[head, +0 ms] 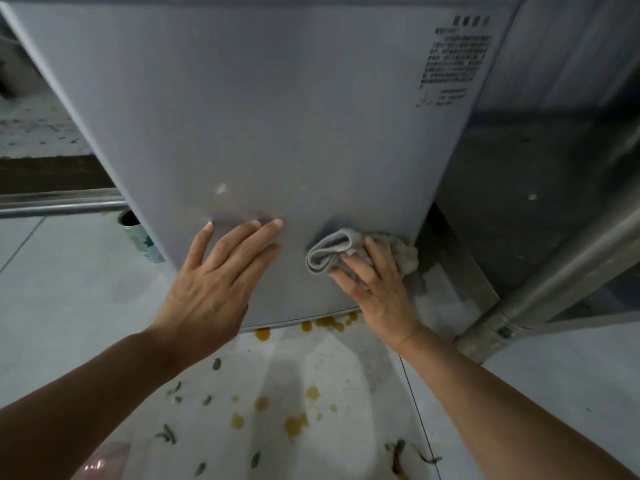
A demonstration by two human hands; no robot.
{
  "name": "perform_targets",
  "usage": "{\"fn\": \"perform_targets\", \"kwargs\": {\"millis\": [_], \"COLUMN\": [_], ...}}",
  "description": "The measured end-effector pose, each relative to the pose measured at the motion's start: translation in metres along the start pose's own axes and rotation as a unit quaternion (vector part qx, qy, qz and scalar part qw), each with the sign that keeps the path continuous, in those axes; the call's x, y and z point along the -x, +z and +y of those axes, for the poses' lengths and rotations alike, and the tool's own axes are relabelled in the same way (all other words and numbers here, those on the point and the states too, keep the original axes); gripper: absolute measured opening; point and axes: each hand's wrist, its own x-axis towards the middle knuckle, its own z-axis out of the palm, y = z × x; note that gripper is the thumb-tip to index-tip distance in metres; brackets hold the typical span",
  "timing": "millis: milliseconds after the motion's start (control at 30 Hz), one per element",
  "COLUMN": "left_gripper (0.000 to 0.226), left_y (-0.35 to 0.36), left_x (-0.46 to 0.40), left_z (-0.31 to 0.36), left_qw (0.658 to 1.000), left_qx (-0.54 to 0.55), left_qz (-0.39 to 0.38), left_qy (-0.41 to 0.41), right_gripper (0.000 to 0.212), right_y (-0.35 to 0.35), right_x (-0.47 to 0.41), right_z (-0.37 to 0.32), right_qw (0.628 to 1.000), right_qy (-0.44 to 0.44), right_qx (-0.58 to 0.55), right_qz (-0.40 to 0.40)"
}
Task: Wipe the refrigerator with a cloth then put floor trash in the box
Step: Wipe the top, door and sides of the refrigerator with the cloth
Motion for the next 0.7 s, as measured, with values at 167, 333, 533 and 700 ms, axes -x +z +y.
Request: {"fn": "perform_targets", "kwargs": {"millis": [167, 333, 533, 700], "left_gripper": [0.07, 0.069, 0.073, 0.073], "left_y": [-0.011, -0.015, 0.0, 0.001], "left_x": [0.009, 0.021, 0.043, 0.049], "left_z": [-0.008, -0.021, -0.024, -0.023], "left_qw": [1.0, 0.998, 0.997, 0.994], "left_qx": [0.003, 0.012, 0.024, 0.055], "left_qz": [0.003, 0.009, -0.024, -0.02], "left_qy": [-0.029, -0.063, -0.073, -0.095], "right_gripper": [0.045, 0.037, 0.064, 0.063], "right_y": [-0.024, -0.025, 0.003, -0.011], "right_x": [-0.039, -0.085, -0.027, -0.035], "right_z": [0.011, -0.004, -0.022, -0.019], "right_qw": [0.998, 0.991, 0.974, 0.946], "right_qy": [-0.016, 0.014, -0.199, -0.276], "right_qx": [0.009, -0.014, 0.072, 0.109], "right_qz": [0.054, 0.136, -0.076, -0.131]}}
